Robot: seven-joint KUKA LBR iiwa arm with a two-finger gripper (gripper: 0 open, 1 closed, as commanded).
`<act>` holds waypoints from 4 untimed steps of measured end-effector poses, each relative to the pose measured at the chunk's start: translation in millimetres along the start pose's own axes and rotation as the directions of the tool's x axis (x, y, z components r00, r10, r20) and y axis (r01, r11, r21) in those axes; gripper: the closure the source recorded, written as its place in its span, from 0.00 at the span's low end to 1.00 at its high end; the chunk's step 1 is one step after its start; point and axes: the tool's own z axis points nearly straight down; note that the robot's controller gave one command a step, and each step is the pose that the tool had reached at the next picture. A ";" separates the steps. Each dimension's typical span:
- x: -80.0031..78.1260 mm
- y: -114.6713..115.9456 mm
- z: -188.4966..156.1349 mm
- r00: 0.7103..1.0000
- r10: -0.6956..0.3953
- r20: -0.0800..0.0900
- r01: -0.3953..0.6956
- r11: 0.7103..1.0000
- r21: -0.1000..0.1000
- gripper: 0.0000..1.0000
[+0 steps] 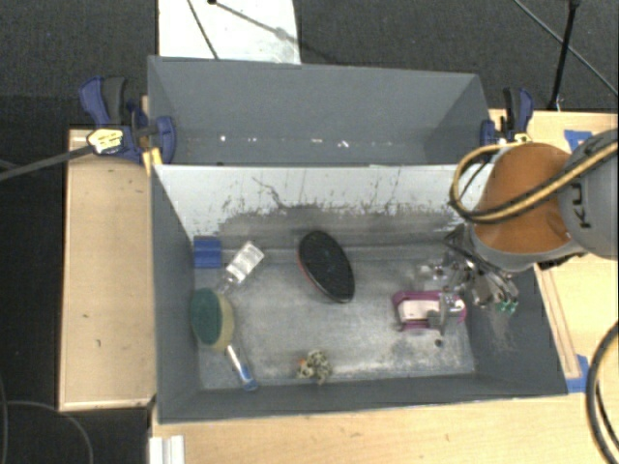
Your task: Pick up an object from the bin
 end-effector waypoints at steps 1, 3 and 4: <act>-23.0 5.1 -76.5 1.000 0.002 0.024 -0.002 1.000 0.004 1.00; 19.8 -7.2 4.7 0.989 -0.144 0.034 0.144 0.990 0.009 0.00; 17.0 -6.5 0.8 0.988 -0.148 0.040 0.147 0.989 0.010 1.00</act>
Offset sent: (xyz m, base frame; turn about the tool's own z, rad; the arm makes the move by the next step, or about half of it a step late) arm 0.0197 0.0075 0.0705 0.0041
